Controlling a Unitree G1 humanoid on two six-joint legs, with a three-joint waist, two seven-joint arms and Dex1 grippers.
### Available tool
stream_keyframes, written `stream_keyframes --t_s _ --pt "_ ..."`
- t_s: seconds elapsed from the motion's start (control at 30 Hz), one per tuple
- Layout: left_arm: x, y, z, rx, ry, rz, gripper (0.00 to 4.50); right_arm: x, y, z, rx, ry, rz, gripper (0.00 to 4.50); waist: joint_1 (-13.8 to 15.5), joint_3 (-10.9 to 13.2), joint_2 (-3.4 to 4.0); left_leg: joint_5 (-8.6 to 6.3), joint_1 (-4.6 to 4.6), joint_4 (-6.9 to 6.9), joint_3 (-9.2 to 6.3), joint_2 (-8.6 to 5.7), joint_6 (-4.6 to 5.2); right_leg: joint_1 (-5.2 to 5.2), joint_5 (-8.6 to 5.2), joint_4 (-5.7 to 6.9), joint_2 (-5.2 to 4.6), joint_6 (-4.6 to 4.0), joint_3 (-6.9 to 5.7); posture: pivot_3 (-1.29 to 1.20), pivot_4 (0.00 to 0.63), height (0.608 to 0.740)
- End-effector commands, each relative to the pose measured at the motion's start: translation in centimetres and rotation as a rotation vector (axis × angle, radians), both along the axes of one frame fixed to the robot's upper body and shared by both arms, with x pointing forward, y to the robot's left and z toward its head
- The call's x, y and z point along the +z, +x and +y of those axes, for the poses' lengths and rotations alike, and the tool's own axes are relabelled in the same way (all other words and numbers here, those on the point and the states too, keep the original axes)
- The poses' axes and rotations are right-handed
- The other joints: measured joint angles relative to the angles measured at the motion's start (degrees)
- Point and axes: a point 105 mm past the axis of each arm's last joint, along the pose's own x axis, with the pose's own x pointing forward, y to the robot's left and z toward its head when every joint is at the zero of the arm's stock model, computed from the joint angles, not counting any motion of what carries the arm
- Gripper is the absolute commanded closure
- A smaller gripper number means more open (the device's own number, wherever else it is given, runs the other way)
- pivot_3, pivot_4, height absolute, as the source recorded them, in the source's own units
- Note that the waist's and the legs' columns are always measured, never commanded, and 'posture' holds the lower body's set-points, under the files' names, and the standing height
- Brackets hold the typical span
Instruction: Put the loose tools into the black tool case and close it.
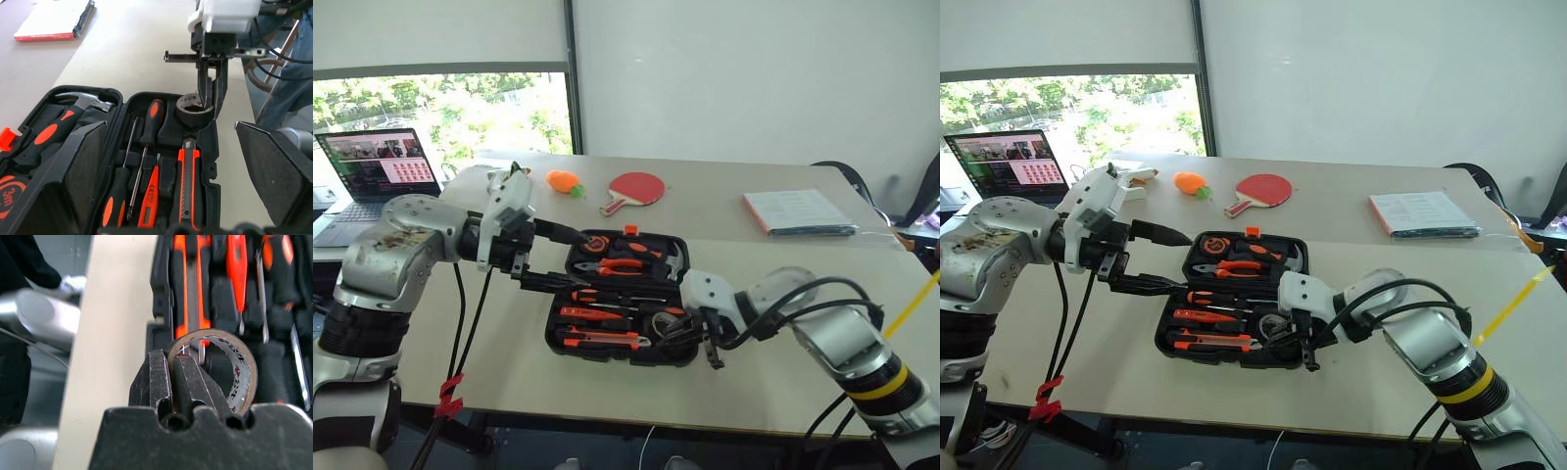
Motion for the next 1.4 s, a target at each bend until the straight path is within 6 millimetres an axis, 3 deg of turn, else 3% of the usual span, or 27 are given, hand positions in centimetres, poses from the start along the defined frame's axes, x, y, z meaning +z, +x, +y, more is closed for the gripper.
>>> stream_keyframes --t_s 0.03,0.37,0.67,0.8,1.0,1.07,1.17,1.4 --pt "0.6 -0.4 0.1 -0.009 0.01 -0.037 0.0 -0.7 -0.4 -0.8 0.029 -0.062 -0.037 4.45 0.01 0.0 -0.01 0.0 0.0 -0.01 0.0 0.01 0.0 0.0 0.0 -0.01 0.0 0.0 -0.01 0.0 0.15 0.736" --pt "0.4 -0.2 -0.1 -0.01 -0.004 -0.038 0.0 -1.3 0.0 -1.2 -0.006 -0.081 -0.045 4.45 -0.14 0.0 -0.01 0.0 0.05 -0.01 0.0 0.01 0.0 0.01 0.0 0.04 0.02 -0.02 0.0 0.0 0.15 0.736" --pt "0.2 -0.2 -0.4 -0.018 -0.008 -0.034 0.0 -0.5 -0.3 -0.8 -0.034 -0.032 -0.021 1.42 -0.04 0.0 -0.02 0.0 0.03 -0.05 -0.01 0.02 0.01 0.01 0.0 -0.02 0.01 -0.02 -0.01 0.0 0.15 0.736" --pt "0.1 0.0 -0.1 -0.005 -0.004 -0.028 0.0 3.3 -0.6 -1.6 -0.083 0.057 -0.019 0.03 -0.05 0.01 -0.02 0.0 0.01 -0.05 -0.01 0.01 0.01 0.0 0.0 -0.01 0.01 -0.02 -0.01 0.0 0.15 0.736" --pt "-0.7 0.3 1.4 0.089 -0.005 0.003 0.0 6.9 -0.3 -4.7 -0.274 0.207 -0.001 0.03 -0.06 0.02 -0.04 0.0 0.1 -0.06 -0.03 0.06 0.01 0.08 0.0 0.0 0.02 -0.04 -0.03 0.0 0.15 0.736" --pt "-1.6 0.5 2.6 0.147 0.009 0.018 0.0 7.0 0.1 -6.2 -0.372 0.245 0.012 0.54 -0.07 0.02 -0.04 0.0 0.09 -0.07 -0.03 0.05 0.01 0.08 0.0 -0.02 0.02 -0.04 -0.04 0.0 0.15 0.736" --pt "-4.0 1.3 4.9 0.265 0.077 0.033 0.68 5.5 0.4 -8.2 -0.48 0.231 0.017 1.42 -0.1 0.02 -0.04 -0.01 0.08 -0.1 -0.01 0.04 0.01 0.06 0.0 -0.03 0.01 -0.05 -0.02 0.0 0.15 0.736" --pt "-8.3 2.8 8.2 0.459 0.18 0.075 3.24 1.9 1.6 -9.4 -0.559 0.181 -0.026 3.88 -0.08 0.02 -0.05 0.0 0.09 -0.05 0.03 0.04 0.0 0.06 0.0 -0.01 0.01 -0.05 -0.01 0.0 0.15 0.736"
